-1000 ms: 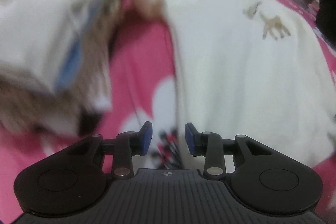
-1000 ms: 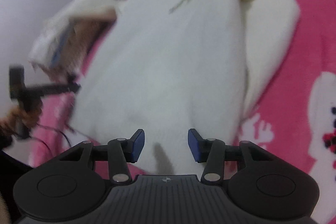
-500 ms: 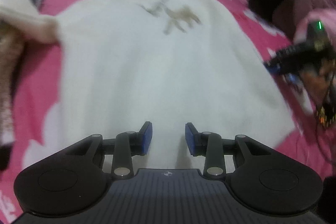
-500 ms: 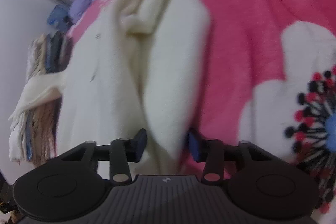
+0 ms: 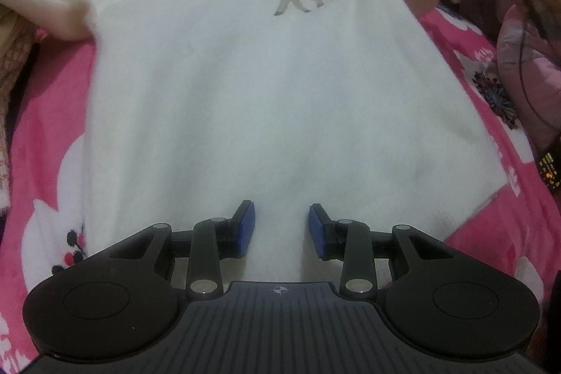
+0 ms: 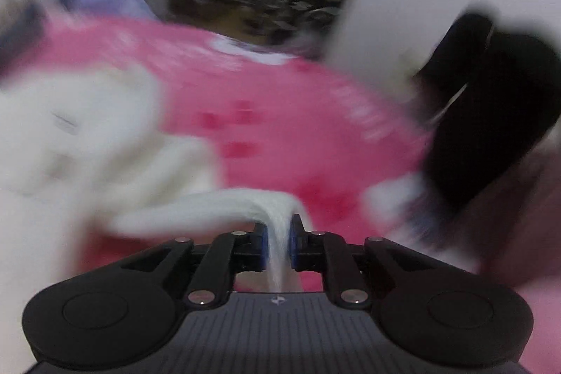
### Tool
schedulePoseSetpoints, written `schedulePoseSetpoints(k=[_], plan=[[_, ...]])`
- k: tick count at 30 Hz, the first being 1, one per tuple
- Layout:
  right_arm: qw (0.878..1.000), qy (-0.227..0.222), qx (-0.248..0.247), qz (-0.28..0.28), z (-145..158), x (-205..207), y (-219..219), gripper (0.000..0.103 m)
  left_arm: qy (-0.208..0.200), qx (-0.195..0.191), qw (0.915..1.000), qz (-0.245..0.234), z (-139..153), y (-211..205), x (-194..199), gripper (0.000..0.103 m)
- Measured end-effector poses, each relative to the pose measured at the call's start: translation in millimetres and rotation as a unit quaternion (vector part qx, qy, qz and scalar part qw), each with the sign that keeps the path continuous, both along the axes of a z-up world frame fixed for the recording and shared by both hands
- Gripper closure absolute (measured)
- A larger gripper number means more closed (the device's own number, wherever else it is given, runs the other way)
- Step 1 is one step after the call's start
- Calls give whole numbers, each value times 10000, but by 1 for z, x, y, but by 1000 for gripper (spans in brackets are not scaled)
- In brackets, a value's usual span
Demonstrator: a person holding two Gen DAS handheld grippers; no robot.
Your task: Fold clothes
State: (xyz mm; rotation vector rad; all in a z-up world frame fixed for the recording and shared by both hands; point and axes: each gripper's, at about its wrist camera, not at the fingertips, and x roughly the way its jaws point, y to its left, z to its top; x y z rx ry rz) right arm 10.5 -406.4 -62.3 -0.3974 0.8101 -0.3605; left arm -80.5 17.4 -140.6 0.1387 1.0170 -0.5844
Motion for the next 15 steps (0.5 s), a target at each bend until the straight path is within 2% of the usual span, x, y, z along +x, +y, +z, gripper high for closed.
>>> schedulePoseSetpoints(k=[1, 2, 3, 6, 8, 9, 10, 12, 15], plan=[[9991, 93, -383, -144, -7, 7, -1, 60, -2, 2, 10000, 1, 1, 2, -1, 69], [9975, 156, -621, -296, -12, 10, -2, 61, -4, 1, 10000, 2, 2, 3, -3, 69], [9980, 146, -497, -352, -12, 7, -1, 60, -2, -4, 10000, 2, 2, 4, -3, 69], [9968, -55, 740, -295, 5, -20, 8, 56, -8, -23, 10000, -22, 1, 5, -3, 69], [9835, -170, 1792, -173, 15, -52, 12, 54, -4, -47, 10000, -40, 1, 6, -1, 69], [9729, -182, 2302, -82, 17, -65, 13, 54, 4, -66, 10000, -45, 0, 7, -1, 69], [9563, -91, 2923, 32, 13, -75, 14, 54, 18, -94, 9999, -42, 0, 7, 0, 69], [9056, 256, 4230, 180, -7, -93, 13, 55, 49, -165, 9998, -37, -1, 9, 1, 69], [8473, 740, 5257, -163, -56, -115, 13, 58, 99, -262, 9996, -12, -3, 12, 3, 69]])
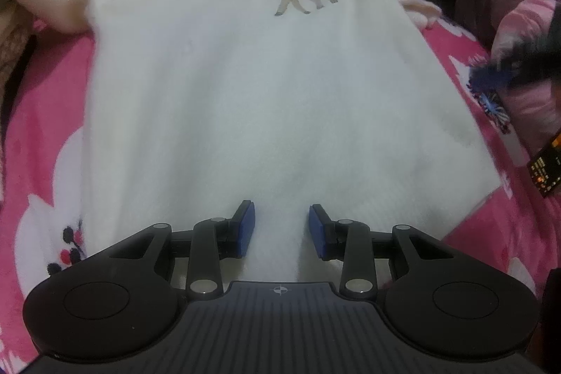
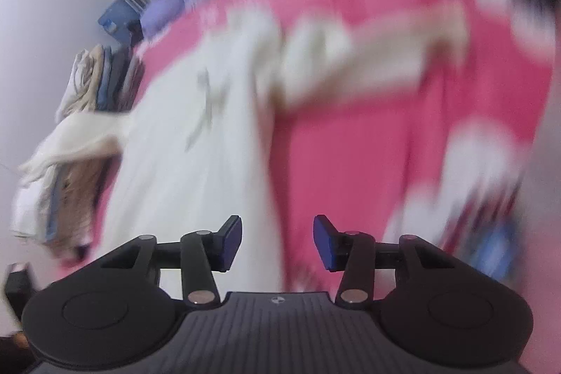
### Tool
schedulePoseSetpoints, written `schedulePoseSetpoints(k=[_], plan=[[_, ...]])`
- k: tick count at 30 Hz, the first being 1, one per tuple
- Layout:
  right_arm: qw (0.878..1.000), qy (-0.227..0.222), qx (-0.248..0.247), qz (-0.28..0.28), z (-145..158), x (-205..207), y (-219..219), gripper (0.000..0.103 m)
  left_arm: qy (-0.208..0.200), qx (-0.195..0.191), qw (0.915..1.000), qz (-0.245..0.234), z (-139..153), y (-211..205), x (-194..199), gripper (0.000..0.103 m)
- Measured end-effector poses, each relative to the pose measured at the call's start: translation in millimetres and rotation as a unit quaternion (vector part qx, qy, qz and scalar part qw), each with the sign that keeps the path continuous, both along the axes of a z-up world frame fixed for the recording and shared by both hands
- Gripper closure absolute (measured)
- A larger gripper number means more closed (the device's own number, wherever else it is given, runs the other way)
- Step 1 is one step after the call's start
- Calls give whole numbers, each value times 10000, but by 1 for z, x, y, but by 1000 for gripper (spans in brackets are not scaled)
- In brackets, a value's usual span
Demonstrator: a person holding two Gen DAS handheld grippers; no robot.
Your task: Fold clothes
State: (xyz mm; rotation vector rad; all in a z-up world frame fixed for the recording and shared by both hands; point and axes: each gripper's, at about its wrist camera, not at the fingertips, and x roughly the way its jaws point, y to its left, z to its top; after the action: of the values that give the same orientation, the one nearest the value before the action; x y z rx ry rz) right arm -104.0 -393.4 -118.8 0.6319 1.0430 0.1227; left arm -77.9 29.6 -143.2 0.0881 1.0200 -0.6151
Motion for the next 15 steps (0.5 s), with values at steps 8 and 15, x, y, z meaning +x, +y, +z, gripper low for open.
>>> schedulePoseSetpoints(k=[8, 15], plan=[[9778, 777, 1897, -427, -80, -48, 3, 71, 89, -161, 9996, 203, 0, 8, -1, 69], [9908, -44, 1323, 266, -16, -60, 28, 92, 222, -239, 9990, 315, 0, 13, 3, 69]])
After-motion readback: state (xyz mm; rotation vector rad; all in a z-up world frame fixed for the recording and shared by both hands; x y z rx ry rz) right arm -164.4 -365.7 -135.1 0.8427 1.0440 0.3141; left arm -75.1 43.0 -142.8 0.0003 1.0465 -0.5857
